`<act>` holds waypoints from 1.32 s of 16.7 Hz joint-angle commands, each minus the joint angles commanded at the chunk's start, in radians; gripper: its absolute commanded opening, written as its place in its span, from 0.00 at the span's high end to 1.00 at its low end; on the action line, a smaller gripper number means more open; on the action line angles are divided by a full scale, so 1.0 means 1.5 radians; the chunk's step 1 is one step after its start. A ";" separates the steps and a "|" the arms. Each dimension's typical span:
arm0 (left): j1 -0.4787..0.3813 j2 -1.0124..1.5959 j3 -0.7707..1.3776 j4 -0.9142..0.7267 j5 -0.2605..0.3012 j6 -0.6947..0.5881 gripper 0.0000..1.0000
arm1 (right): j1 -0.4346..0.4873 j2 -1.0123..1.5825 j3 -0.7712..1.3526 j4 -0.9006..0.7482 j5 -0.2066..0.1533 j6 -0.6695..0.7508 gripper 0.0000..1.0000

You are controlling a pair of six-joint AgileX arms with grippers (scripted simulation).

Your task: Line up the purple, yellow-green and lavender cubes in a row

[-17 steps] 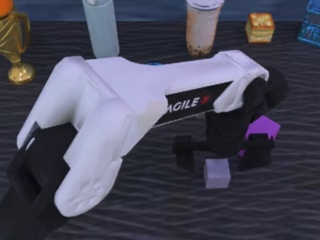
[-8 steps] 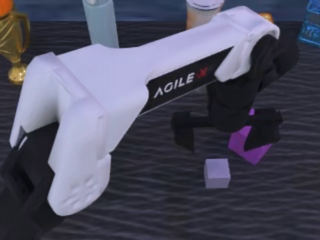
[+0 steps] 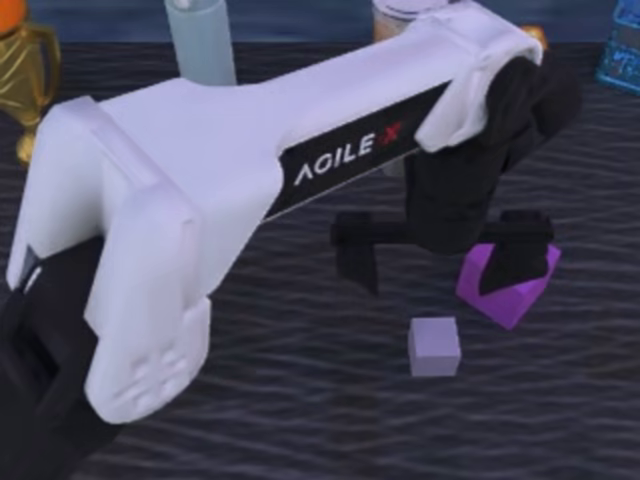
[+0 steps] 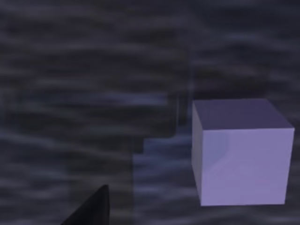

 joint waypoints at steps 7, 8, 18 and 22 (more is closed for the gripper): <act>0.134 -0.060 -0.109 0.041 0.003 0.315 0.00 | 0.000 0.000 0.000 0.000 0.000 0.000 0.00; 0.160 -0.072 -0.134 0.049 0.004 0.378 0.00 | 0.000 0.000 0.000 0.000 0.000 0.000 0.00; 0.422 -0.206 -0.375 0.135 0.011 1.034 0.00 | 0.000 0.000 0.000 0.000 0.000 0.000 0.00; 0.483 -0.250 -0.429 0.165 0.014 1.152 0.00 | 0.000 0.000 0.000 0.000 0.000 0.000 0.00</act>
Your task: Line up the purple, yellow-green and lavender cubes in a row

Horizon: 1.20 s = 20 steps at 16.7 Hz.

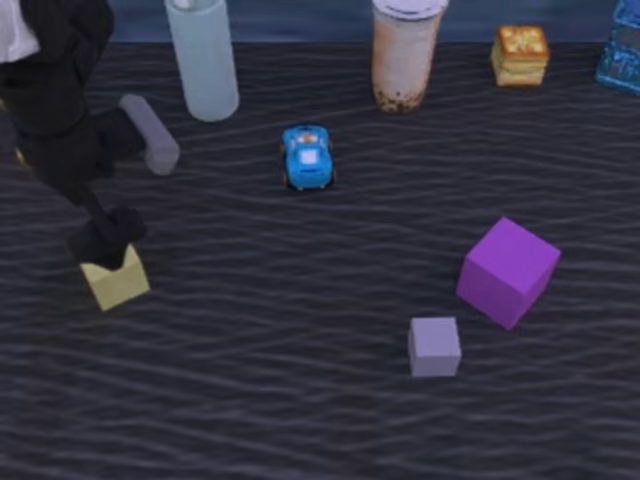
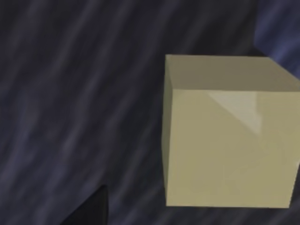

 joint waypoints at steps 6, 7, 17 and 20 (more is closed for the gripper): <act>0.007 -0.004 -0.006 0.004 0.000 0.015 0.00 | 0.000 0.000 0.000 0.000 0.000 0.000 0.00; 0.007 -0.004 -0.008 0.006 0.000 0.015 0.00 | 0.000 0.000 0.000 0.000 0.000 0.000 0.00; 0.011 0.076 -0.130 0.210 0.001 0.019 0.00 | 0.000 0.000 0.000 0.000 0.000 0.000 0.00; 0.011 0.078 -0.134 0.216 0.001 0.019 0.00 | 0.000 0.000 0.000 0.000 0.000 0.000 0.00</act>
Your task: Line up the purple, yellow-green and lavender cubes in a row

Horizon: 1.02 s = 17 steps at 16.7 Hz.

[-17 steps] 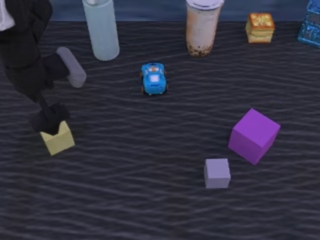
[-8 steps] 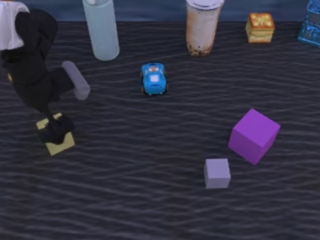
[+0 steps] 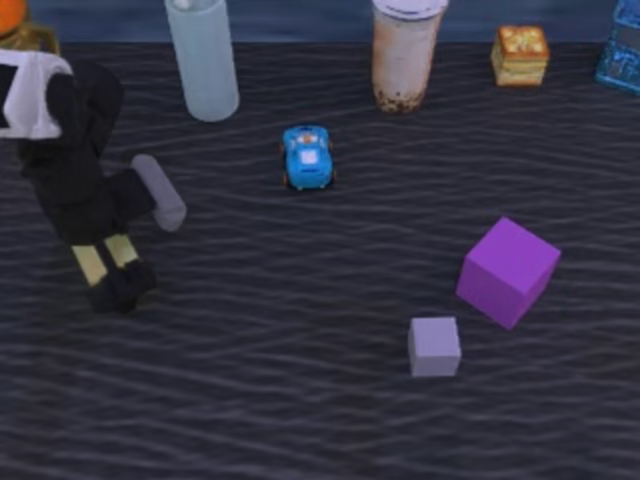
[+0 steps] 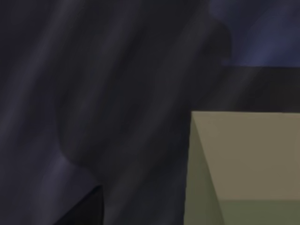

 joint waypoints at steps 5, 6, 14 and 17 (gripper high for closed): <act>0.000 0.000 0.000 0.000 0.000 0.000 0.30 | 0.000 0.000 0.000 0.000 0.000 0.000 0.00; 0.000 0.000 0.000 0.000 0.000 0.000 0.38 | 0.000 0.000 0.000 0.000 0.000 0.000 0.00; 0.000 0.000 0.000 0.000 0.000 0.000 0.98 | 0.000 0.000 0.000 0.000 0.000 0.000 0.00; 0.000 0.000 0.000 0.000 0.000 0.000 1.00 | 0.000 0.000 0.000 0.000 0.000 0.000 0.00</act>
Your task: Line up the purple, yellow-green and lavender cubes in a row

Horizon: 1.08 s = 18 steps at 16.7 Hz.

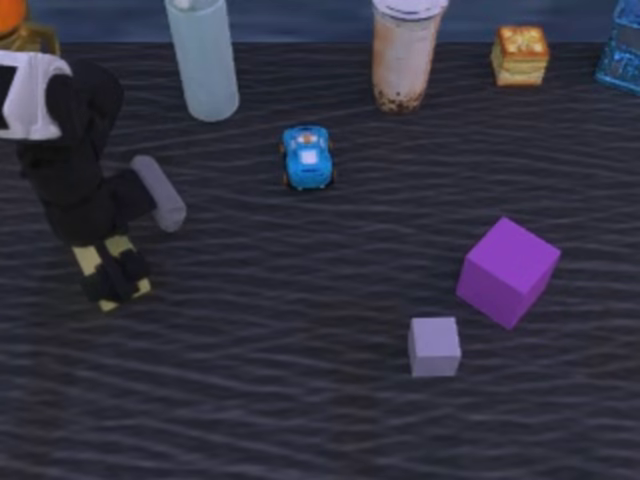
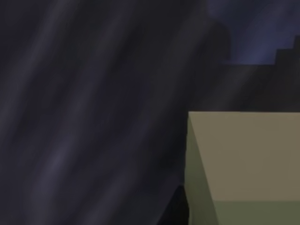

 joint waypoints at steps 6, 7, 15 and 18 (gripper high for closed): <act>-0.002 -0.017 0.003 -0.013 0.008 -0.006 1.00 | 0.000 0.000 0.000 0.000 0.000 0.000 0.00; -0.002 -0.018 0.004 -0.016 0.008 -0.006 1.00 | 0.000 0.000 0.000 0.000 0.000 0.000 0.00; 0.010 -0.079 0.093 -0.167 0.008 -0.008 1.00 | 0.000 0.000 0.000 0.000 0.000 0.000 0.00; 0.010 -0.084 0.100 -0.178 0.007 -0.008 1.00 | 0.000 0.000 0.000 0.000 0.000 0.000 0.00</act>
